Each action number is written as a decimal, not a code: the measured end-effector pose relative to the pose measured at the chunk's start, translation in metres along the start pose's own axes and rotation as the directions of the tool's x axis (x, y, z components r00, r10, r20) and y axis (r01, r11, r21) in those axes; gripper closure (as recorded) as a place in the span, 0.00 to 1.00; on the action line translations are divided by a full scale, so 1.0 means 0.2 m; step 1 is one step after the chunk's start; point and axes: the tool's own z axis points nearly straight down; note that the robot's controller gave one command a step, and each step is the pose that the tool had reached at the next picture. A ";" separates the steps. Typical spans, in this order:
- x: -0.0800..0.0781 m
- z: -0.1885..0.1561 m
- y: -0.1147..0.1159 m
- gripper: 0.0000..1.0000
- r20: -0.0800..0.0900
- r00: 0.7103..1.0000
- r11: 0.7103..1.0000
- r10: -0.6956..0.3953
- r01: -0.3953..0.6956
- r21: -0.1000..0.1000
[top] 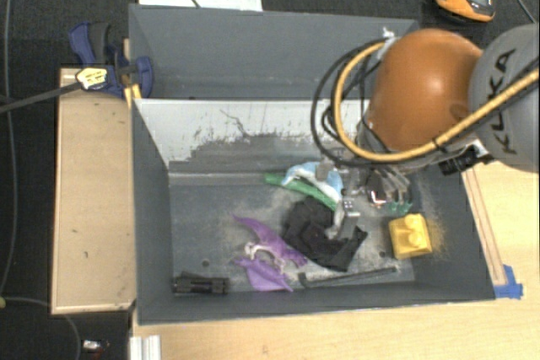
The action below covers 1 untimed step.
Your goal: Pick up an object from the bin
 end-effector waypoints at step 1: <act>-0.01 -0.02 0.00 0.00 0.008 1.000 1.000 0.003 -0.003 -0.001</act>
Offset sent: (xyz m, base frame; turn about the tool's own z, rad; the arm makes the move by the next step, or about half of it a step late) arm -0.0320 -0.0363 -0.1647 0.2850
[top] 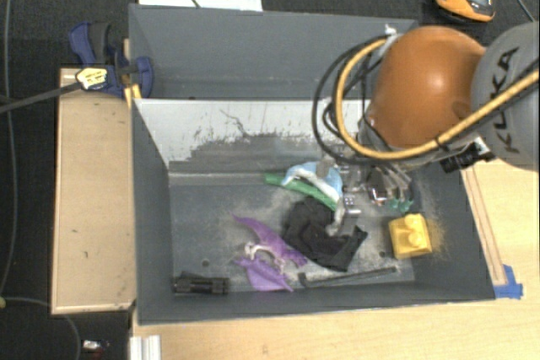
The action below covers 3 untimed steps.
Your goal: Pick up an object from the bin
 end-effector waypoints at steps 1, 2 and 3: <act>0.12 0.60 -0.13 0.00 0.001 0.979 0.979 0.202 -0.202 -0.001; 0.18 0.39 -0.08 0.00 0.014 0.974 0.974 0.225 -0.225 -0.005; 0.17 0.62 -0.21 0.00 -0.004 0.954 0.954 0.299 -0.299 0.002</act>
Offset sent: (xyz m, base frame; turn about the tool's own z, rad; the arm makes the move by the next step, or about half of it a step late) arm -0.0360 -0.0166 -0.0792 0.2312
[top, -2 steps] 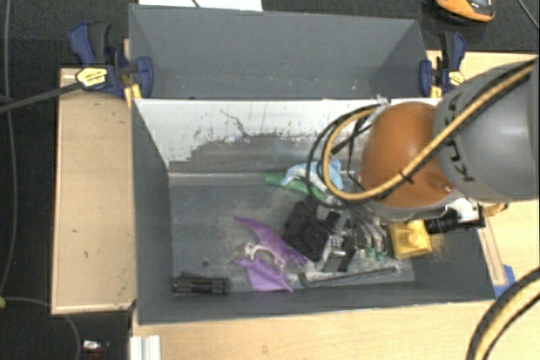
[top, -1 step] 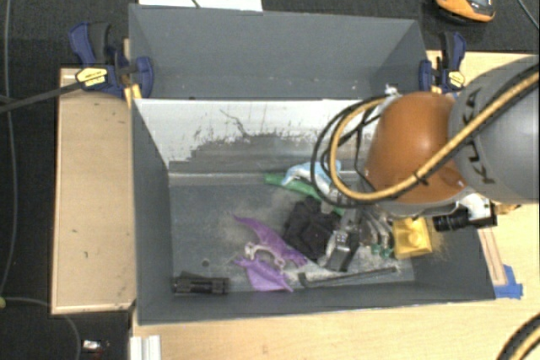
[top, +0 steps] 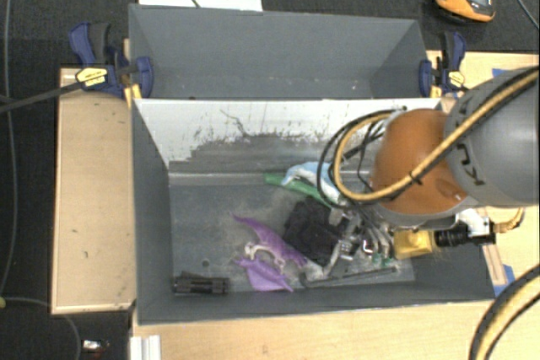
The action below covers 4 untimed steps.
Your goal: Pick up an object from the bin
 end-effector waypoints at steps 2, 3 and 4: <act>-0.01 0.22 -0.08 1.00 0.004 0.997 0.997 0.083 -0.083 -0.002; -0.01 0.22 -0.08 1.00 0.004 0.996 0.996 0.084 -0.084 -0.002; -0.01 -0.24 -0.08 1.00 0.005 0.997 0.997 0.082 -0.082 -0.002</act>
Offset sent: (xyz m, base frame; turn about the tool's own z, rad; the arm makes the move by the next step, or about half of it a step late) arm -0.0051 -0.0157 -0.0451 0.0807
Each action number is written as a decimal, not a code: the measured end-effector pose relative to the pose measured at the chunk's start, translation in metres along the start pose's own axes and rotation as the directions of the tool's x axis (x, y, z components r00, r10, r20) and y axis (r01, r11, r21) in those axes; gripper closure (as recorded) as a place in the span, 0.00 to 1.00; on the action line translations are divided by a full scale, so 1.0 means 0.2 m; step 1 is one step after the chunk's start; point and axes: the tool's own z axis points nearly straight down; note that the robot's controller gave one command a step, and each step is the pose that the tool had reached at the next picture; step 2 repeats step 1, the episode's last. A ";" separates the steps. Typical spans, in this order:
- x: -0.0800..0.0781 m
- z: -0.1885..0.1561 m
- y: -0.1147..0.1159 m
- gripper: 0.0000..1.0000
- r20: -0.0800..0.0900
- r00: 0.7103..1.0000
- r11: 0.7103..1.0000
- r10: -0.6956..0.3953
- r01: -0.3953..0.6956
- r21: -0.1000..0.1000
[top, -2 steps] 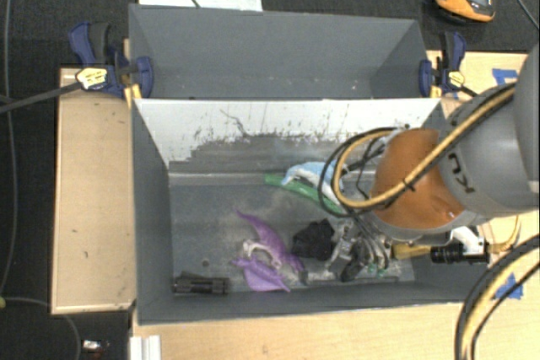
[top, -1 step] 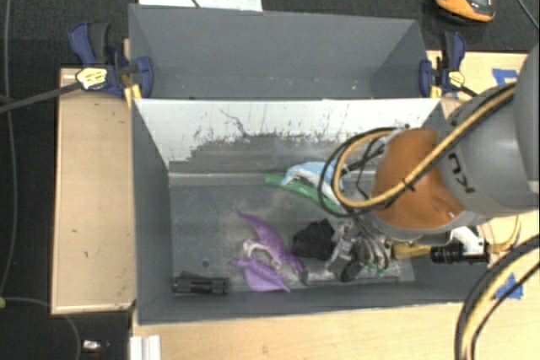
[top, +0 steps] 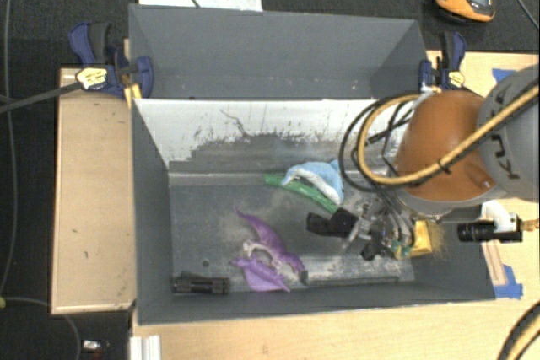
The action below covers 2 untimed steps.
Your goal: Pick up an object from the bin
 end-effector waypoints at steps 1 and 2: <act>0.00 0.13 0.00 1.00 -0.001 1.000 1.000 0.003 -0.003 0.001; 0.00 0.13 0.00 1.00 -0.001 1.000 1.000 0.003 -0.003 0.001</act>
Offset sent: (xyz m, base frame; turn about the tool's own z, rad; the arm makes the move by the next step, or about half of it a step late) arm 0.0005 0.0000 0.0210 0.0019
